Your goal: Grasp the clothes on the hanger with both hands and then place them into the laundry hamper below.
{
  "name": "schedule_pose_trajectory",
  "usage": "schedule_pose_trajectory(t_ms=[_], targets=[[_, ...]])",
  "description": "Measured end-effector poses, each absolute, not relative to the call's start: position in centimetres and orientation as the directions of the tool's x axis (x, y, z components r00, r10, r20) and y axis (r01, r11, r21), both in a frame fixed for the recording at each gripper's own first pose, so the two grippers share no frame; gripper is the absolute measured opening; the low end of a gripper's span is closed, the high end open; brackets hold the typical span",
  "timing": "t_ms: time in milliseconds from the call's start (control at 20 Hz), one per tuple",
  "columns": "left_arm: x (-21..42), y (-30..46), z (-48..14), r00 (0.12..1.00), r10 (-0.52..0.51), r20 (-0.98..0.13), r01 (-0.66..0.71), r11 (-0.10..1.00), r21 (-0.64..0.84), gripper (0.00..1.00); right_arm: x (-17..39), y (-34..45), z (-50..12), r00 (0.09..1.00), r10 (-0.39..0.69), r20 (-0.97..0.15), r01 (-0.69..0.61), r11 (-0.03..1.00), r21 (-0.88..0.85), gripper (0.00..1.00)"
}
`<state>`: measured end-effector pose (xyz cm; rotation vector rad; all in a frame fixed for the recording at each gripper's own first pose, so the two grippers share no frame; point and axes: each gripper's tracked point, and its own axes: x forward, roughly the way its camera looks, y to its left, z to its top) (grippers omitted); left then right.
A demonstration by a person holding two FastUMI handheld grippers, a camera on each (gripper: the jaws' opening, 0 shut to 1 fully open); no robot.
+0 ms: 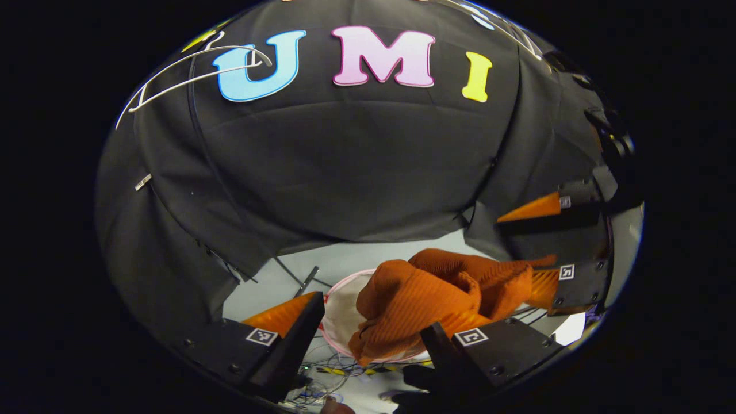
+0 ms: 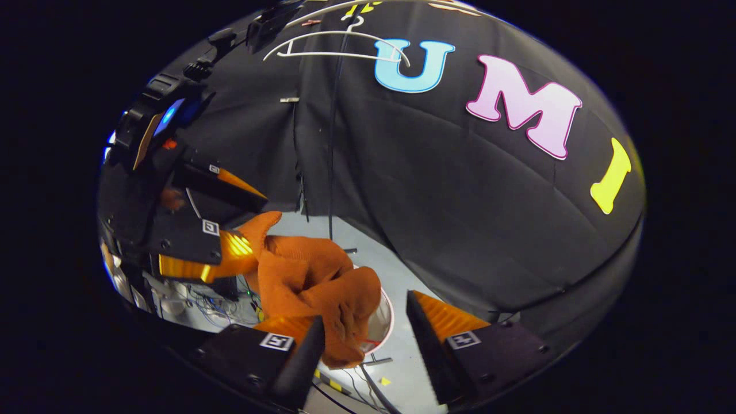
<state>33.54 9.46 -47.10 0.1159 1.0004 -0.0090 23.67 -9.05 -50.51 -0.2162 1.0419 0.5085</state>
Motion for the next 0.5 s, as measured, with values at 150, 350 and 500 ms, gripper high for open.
schedule_pose_trajectory(t_ms=[150, 350, 500], targets=[[33.7, 9.8, -46.7, 0.553, 0.029, -0.833, 0.037, 0.998, 0.060, 0.96, 24.1, -8.7, -49.5, 0.425, 0.326, -0.844, -0.456, 0.883, 0.111, 0.97], [34.5, 10.3, -44.8, 0.602, 0.030, -0.798, 0.012, 0.999, 0.046, 0.96, 25.3, -8.7, -48.6, 0.462, 0.319, -0.827, -0.424, 0.899, 0.110, 0.99], [34.2, 10.1, -43.6, 0.626, 0.021, -0.780, 0.008, 0.999, 0.033, 0.95, 25.1, -8.7, -48.0, 0.472, 0.314, -0.824, -0.404, 0.908, 0.114, 0.98]])
